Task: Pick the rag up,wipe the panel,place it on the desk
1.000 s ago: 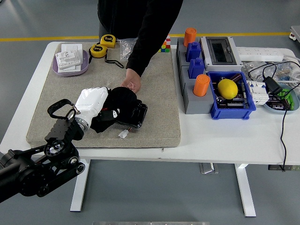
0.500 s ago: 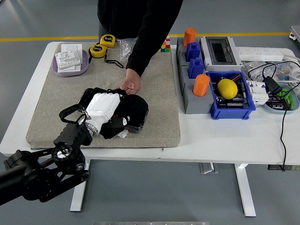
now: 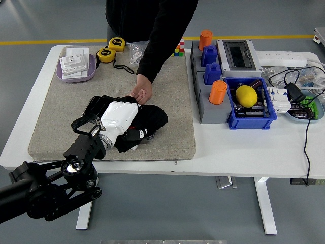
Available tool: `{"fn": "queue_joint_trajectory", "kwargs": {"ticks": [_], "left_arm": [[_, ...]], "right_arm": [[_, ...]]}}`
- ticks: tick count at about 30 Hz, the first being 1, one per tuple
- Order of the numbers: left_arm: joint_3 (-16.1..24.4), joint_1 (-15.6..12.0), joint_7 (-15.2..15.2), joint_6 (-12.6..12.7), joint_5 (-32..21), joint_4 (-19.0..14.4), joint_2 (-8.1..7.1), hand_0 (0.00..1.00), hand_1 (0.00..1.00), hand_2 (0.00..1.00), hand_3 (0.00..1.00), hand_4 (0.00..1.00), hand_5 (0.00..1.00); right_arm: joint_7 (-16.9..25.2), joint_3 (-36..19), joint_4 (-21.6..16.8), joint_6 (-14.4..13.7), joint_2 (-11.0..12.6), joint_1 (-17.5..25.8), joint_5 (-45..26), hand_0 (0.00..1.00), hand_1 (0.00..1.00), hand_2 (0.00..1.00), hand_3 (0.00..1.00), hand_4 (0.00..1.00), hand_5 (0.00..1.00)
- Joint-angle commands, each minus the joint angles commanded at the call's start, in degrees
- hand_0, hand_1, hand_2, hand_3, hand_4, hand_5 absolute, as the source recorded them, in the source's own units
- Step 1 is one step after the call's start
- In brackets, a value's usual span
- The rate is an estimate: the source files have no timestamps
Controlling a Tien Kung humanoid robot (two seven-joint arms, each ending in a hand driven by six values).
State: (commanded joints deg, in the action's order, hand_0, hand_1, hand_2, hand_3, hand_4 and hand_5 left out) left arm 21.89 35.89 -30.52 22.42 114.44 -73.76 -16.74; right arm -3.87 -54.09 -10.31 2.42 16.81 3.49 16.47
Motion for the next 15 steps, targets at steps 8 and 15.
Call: {"fn": "queue_joint_trajectory", "kwargs": {"ticks": [8,15], "left_arm": [[0.4,-0.2,0.0,0.0,-0.1,0.6,-0.03,0.229,0.142,0.328,0.416,0.425,0.002],[2.1,-0.7,0.1,0.0,0.0,1.7,-0.63,0.229,0.141,0.328,0.415,0.424,0.002]], "right_arm": [[0.0,0.3,0.0,0.0,0.0,0.0,-0.3,0.744,0.696,0.702,0.623,0.998,0.545],[0.0,0.3,0.0,0.0,0.0,0.1,-0.4,0.744,0.694,0.702,0.623,0.998,0.545]]}}
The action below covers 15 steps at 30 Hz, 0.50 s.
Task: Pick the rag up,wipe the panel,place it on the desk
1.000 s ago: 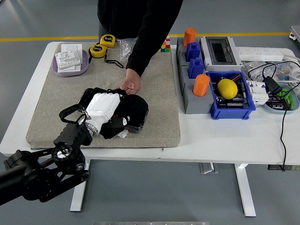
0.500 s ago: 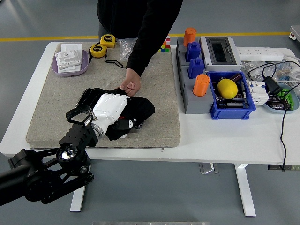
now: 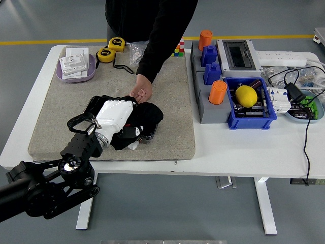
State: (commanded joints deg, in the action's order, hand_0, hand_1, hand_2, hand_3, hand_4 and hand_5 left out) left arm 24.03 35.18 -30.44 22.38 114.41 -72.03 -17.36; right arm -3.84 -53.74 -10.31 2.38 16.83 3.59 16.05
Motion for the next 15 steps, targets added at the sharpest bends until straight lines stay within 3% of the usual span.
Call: {"fn": "queue_joint_trajectory", "kwargs": {"ticks": [15], "left_arm": [[5.7,-1.4,0.9,0.3,0.8,3.4,-1.74,0.229,0.142,0.328,0.416,0.425,0.002]], "right_arm": [[-0.1,-0.7,-0.1,0.0,0.0,0.2,0.6,0.744,0.694,0.702,0.624,0.998,0.548]]}}
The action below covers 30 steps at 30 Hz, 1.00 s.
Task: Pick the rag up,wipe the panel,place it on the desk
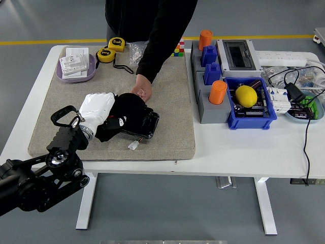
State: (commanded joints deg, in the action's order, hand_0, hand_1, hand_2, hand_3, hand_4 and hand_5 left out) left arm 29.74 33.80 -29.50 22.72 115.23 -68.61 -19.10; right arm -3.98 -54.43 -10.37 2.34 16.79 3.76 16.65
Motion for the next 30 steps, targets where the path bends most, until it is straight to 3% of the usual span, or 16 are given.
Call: {"fn": "queue_joint_trajectory", "kwargs": {"ticks": [30], "left_arm": [[5.9,-1.8,1.6,0.6,0.0,5.5,-2.23,0.228,0.142,0.327,0.415,0.398,0.002]], "right_arm": [[-0.1,-0.8,-0.2,-0.1,-0.1,0.2,0.6,0.746,0.694,0.703,0.625,0.998,0.550]]}}
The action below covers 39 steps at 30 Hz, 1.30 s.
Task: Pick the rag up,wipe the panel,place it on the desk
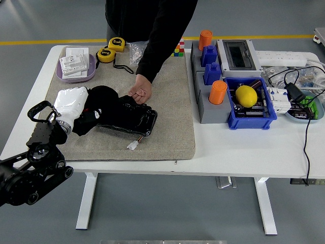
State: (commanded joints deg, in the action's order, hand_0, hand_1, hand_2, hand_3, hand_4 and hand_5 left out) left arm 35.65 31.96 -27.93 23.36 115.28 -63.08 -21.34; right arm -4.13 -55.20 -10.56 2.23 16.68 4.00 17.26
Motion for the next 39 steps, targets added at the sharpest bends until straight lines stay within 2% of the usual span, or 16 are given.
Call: {"fn": "queue_joint_trajectory", "kwargs": {"ticks": [11,23,24,32,39], "left_arm": [[2.2,-0.7,0.1,0.2,0.5,0.5,-0.82,0.228,0.141,0.327,0.415,0.400,0.002],[6.2,-2.7,1.2,1.0,0.3,3.0,-1.35,0.228,0.141,0.327,0.415,0.398,0.002],[6.9,-3.1,1.3,1.1,0.4,3.1,-1.52,0.228,0.142,0.327,0.416,0.423,0.002],[10.1,-4.3,1.4,1.2,1.3,3.0,-2.73,0.227,0.141,0.326,0.415,0.420,0.002],[11.3,-5.2,1.6,1.3,1.6,3.5,-3.36,0.227,0.142,0.327,0.417,0.427,0.002]], "right_arm": [[0.0,-0.1,-0.1,0.0,-0.1,0.1,0.1,0.747,0.694,0.702,0.626,0.998,0.550],[-0.1,-0.7,-0.3,-0.2,-0.1,0.3,1.0,0.747,0.694,0.703,0.626,0.998,0.552],[-0.1,-0.8,-0.3,-0.2,-0.1,0.4,1.0,0.747,0.694,0.703,0.626,0.998,0.553],[-0.2,-1.1,-0.4,-0.3,-0.1,0.5,1.2,0.747,0.694,0.703,0.627,0.998,0.552],[-0.2,-1.7,-0.5,-0.4,-0.2,0.7,1.5,0.746,0.694,0.703,0.627,0.998,0.553]]}}
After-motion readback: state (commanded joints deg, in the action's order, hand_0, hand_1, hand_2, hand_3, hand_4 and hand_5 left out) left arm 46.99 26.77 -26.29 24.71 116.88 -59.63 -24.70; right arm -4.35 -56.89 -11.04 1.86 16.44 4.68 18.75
